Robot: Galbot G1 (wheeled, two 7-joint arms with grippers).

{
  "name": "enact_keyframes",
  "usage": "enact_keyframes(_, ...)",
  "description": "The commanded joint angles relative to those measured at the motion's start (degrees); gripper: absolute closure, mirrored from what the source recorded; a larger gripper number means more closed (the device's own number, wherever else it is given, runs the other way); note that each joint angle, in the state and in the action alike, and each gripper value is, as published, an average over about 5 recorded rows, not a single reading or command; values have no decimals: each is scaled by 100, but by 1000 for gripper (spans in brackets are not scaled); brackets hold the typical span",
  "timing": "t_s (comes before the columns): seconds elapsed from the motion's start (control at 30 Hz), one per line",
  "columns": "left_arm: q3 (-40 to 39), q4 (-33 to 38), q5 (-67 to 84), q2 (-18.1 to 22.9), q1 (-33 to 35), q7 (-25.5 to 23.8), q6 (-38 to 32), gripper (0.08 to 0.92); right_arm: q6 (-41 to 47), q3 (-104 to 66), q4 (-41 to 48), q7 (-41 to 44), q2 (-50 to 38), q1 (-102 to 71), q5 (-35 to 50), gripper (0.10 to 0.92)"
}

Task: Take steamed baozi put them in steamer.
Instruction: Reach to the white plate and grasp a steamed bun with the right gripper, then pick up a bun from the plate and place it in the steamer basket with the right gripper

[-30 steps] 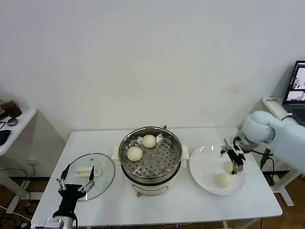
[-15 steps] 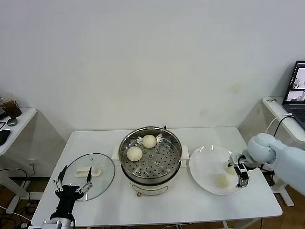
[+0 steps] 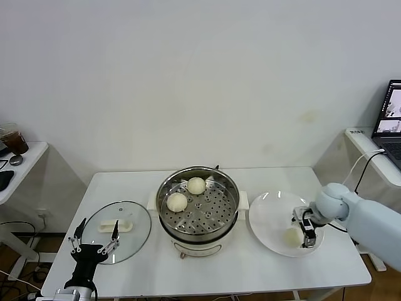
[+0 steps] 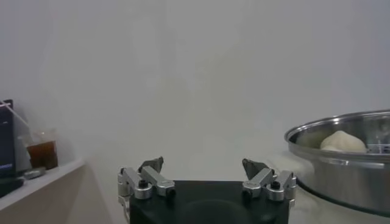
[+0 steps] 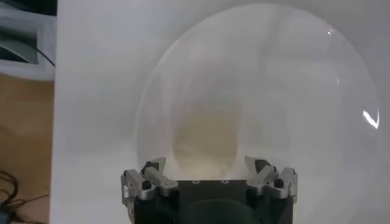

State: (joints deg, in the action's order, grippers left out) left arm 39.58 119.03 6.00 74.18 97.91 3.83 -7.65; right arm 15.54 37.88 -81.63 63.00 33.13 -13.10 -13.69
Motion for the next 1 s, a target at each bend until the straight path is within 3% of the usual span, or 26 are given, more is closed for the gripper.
enact_keyframes(0.03, -3, -5, -3, 3, -2, 2, 1, 177, 103, -80, 185, -25, 340, -120, -83, 207)
enact_keyframes(0.17, 3, -1, 2, 11, 0, 4, 1, 177, 167, -45, 178, 100, 319, -81, -141, 254)
enact_keyframes(0.47, -1, 6, 7, 22, -7, 3, 3, 177, 153, 46, 88, 281, 124, 300, 22, 461)
enact_keyframes(0.73, -34, 17, 26, -1, -39, -2, 8, 177, -113, 622, 45, 907, 35, 1971, 664, 482)
enact_keyframes(1.0, -48, 19, 81, -41, -57, -7, 0, 177, -463, 1136, 136, 1376, 763, 3948, 1723, 482)
